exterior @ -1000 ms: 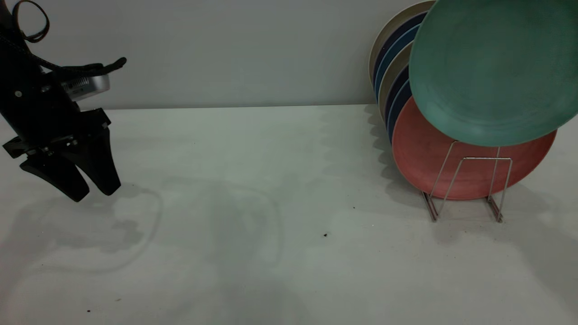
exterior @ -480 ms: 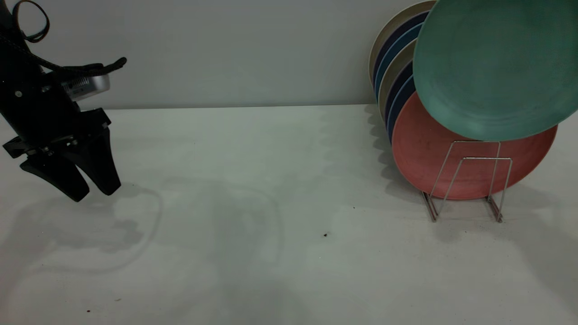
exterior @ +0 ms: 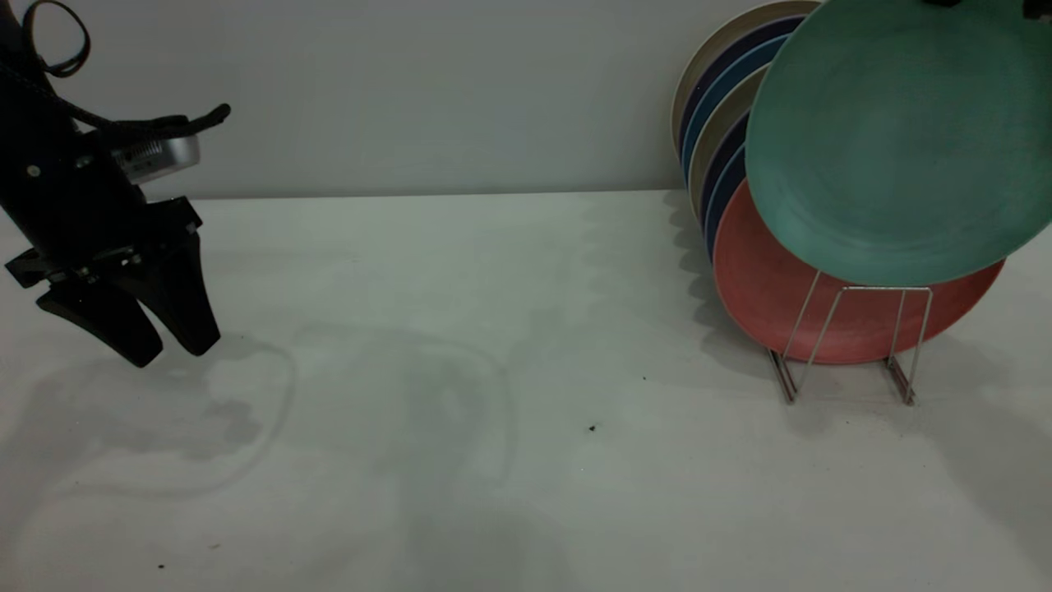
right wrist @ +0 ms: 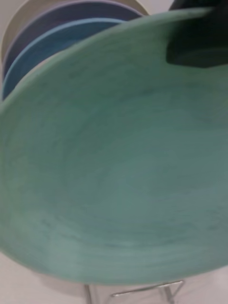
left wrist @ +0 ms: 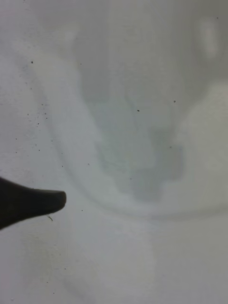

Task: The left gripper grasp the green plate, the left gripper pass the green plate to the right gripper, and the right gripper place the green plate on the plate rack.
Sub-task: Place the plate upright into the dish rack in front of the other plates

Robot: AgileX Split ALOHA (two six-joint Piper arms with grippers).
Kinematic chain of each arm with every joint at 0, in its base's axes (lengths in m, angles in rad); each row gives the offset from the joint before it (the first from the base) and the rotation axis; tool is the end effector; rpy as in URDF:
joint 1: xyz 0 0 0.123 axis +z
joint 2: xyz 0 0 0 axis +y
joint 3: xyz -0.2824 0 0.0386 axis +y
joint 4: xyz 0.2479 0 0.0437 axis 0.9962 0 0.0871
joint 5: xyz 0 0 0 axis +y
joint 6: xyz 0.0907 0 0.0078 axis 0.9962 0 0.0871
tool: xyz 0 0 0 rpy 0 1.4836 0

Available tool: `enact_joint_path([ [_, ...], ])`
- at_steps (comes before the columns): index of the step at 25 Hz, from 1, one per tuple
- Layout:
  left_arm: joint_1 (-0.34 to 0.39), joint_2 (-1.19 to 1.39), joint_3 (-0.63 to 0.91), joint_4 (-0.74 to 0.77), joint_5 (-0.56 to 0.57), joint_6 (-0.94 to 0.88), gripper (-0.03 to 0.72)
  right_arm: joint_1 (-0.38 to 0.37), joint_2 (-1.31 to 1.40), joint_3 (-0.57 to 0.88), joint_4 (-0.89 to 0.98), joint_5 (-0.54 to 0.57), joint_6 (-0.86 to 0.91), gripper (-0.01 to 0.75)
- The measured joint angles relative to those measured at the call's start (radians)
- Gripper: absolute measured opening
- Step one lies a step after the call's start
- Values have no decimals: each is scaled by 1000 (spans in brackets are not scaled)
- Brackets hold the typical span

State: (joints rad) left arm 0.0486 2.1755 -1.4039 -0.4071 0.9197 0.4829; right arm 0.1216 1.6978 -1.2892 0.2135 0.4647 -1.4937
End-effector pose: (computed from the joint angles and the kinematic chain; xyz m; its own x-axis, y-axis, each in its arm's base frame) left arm 0.4020 -0.0092 0.1055 -0.9829 0.1663 -0.0790 0.1827 0.9347 -0.3050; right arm 0.3796 0.0551 0.2762 -0.0034 -0.9674 -0.2534 -0.7209 0.1780 -0.6698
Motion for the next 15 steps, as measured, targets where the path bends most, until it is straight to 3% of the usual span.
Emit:
enact_joint_path([
  [15, 0, 0, 0, -4, 0, -3, 564, 0, 0, 0, 13, 89, 40, 51],
])
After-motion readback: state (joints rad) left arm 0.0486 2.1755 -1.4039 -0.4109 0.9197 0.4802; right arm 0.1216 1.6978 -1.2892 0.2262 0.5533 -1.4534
